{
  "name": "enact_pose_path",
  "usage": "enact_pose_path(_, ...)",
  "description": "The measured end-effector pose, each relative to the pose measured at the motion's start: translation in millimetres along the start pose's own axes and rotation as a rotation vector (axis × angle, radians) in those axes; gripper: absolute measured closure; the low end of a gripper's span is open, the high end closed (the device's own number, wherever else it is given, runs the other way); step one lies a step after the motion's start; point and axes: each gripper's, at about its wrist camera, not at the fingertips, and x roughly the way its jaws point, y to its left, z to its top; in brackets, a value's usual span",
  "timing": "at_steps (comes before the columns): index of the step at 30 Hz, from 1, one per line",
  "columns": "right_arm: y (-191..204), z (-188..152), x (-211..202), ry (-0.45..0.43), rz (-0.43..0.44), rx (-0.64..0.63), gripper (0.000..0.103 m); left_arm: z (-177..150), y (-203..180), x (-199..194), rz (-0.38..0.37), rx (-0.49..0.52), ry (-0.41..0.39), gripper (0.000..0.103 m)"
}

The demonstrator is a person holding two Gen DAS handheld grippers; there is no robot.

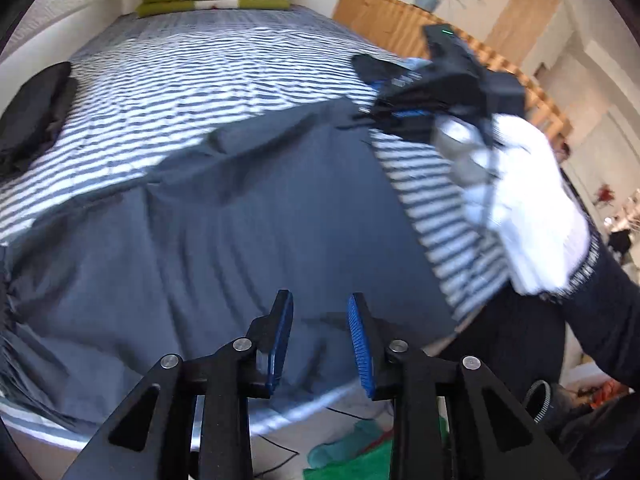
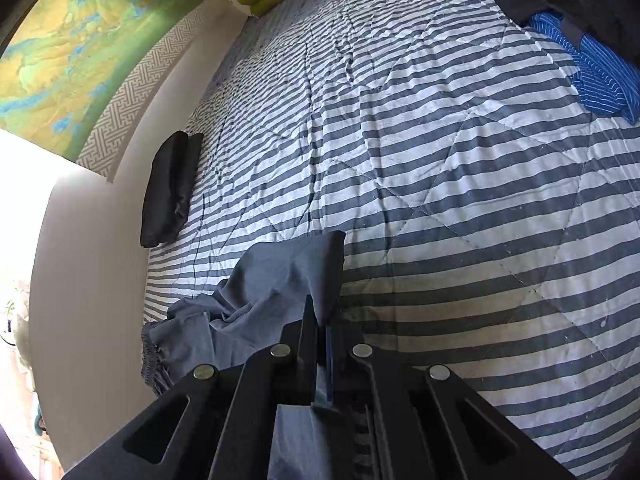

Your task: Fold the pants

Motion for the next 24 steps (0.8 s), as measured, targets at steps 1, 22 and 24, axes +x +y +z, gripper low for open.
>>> enact_pose_path(1, 0.6, -0.1, -1.3, -0.001, 0.01, -0.006, 0.101, 11.6, 12.8, 7.9, 0.047, -0.003, -0.005, 0.074)
enact_pose_path(22, 18.6, -0.6, -1.6, 0.01, 0.058, -0.057, 0.101, 93.3, 97.2, 90.9, 0.159, -0.132, -0.028, 0.093)
enact_pose_path(24, 22.5, -0.8, -5.3, 0.013, 0.065, -0.063, 0.101, 84.5, 92.8, 65.7, 0.168, -0.111, -0.051, 0.092)
